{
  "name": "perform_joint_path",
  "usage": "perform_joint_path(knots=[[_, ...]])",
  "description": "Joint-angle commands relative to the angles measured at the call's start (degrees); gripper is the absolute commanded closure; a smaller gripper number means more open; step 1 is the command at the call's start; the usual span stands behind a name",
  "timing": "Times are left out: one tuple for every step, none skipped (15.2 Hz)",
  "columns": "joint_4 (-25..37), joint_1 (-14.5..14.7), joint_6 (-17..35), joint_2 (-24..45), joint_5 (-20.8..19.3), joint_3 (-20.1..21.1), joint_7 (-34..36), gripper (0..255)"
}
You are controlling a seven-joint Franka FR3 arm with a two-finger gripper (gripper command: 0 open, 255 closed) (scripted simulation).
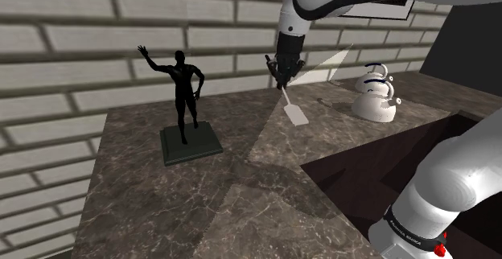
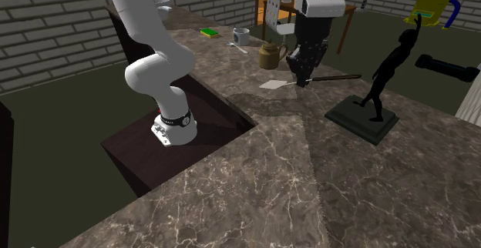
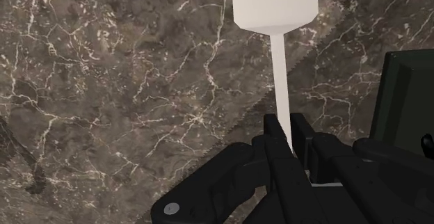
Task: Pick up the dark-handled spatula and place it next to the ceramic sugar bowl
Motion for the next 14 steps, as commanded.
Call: perform_joint_path(knots=[[-2.5, 1.1, -0.3, -3.0, 1.0, 1.2, 1.9, 255], [-3.7, 1.7, -0.6, -4.4, 1.6, 1.8, 2.7, 255], [-4.7, 2.2, -0.8, -5.8, 2.1, 2.4, 3.6, 255], [-5.7, 2.8, -1.1, -7.1, 2.7, 3.0, 4.5, 255], [-6.6, 3.4, -1.4, -8.4, 3.3, 3.7, 5.4, 255], [-7.5, 4.0, -1.8, -9.7, 3.9, 4.3, 6.4, 255], [-8.2, 4.7, -2.1, -10.9, 4.5, 5.0, 7.3, 255], [-9.0, 5.3, -2.5, -12.1, 5.1, 5.7, 8.3, 255], [-9.6, 5.9, -2.9, -13.2, 5.8, 6.4, 9.3, 255], [-10.2, 6.6, -3.3, -14.3, 6.4, 7.1, 10.4, 255], [-10.7, 7.2, -3.7, -15.4, 7.1, 7.9, 11.4, 255], [-11.2, 7.9, -4.1, -16.4, 7.8, 8.6, 12.5, 255], [-11.5, 8.6, -4.5, -17.3, 8.5, 9.4, 13.6, 255], [-11.9, 9.2, -5.0, -18.2, 9.2, 10.2, 14.7, 255]])
